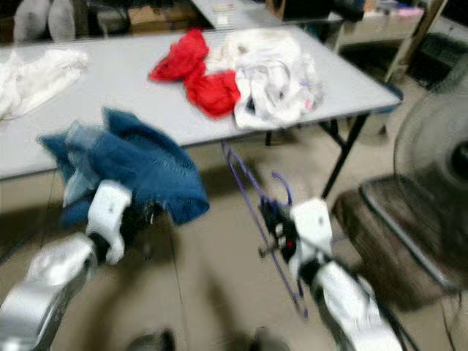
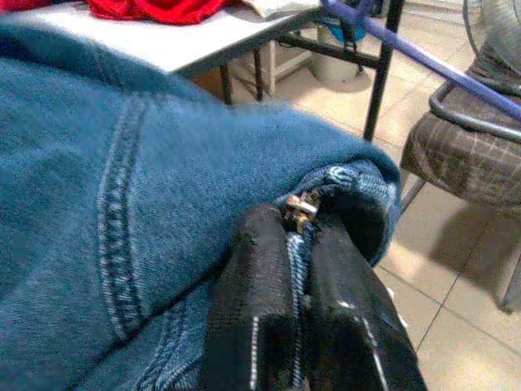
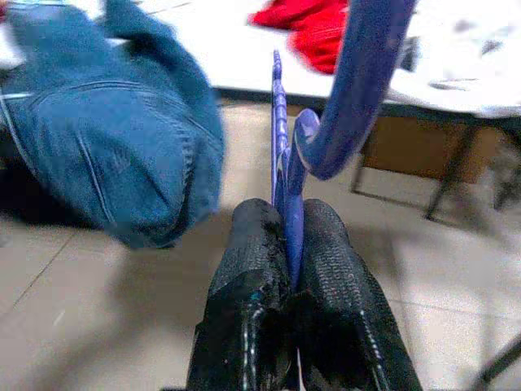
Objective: Hang hanger
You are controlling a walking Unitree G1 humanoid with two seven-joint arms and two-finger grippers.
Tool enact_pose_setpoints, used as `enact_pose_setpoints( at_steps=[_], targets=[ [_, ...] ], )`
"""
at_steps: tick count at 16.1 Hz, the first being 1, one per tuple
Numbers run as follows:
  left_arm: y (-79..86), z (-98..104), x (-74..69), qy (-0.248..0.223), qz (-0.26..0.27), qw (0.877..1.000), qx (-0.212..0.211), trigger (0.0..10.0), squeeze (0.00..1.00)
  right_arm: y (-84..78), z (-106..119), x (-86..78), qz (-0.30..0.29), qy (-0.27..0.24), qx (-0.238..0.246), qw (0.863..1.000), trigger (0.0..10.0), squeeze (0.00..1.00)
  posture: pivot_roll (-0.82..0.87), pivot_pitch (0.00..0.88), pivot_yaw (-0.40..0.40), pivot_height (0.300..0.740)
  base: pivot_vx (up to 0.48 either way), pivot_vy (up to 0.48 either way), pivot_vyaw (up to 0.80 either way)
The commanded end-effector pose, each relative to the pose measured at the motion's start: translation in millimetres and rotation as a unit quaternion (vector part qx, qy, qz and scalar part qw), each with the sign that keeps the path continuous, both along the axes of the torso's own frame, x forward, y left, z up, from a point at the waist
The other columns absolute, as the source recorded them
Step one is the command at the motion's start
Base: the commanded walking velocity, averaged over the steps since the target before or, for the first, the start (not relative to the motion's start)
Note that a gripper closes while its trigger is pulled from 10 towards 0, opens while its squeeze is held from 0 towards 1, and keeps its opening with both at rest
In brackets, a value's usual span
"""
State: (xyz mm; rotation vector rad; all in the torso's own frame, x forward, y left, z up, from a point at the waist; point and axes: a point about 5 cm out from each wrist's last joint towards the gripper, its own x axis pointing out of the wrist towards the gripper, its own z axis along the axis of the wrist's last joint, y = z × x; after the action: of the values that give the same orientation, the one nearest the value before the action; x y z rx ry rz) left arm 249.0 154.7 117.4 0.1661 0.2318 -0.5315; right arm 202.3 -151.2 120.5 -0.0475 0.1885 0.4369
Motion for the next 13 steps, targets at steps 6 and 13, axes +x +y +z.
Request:
enact_pose_setpoints(
  at_steps=[6, 13],
  targets=[
    [3.7, -4.5, 25.2, 0.027, 0.031, 0.999, 0.030, 0.0, 0.00, -0.3, 8.2, 2.4, 0.047, -0.013, -0.016, 0.999, 10.0, 0.00, 0.02, 0.000, 0.004, 0.740, 0.000, 0.000, 0.00],
    [17.4, -4.8, 88.8, 0.075, 0.172, 0.978, 0.090, 0.0, 0.00, 1.4, 14.0, -24.1, 0.189, 0.034, -0.007, 0.981, 10.0, 0.00, 0.01, 0.000, 0.031, 0.740, 0.000, 0.000, 0.00]
  ],
)
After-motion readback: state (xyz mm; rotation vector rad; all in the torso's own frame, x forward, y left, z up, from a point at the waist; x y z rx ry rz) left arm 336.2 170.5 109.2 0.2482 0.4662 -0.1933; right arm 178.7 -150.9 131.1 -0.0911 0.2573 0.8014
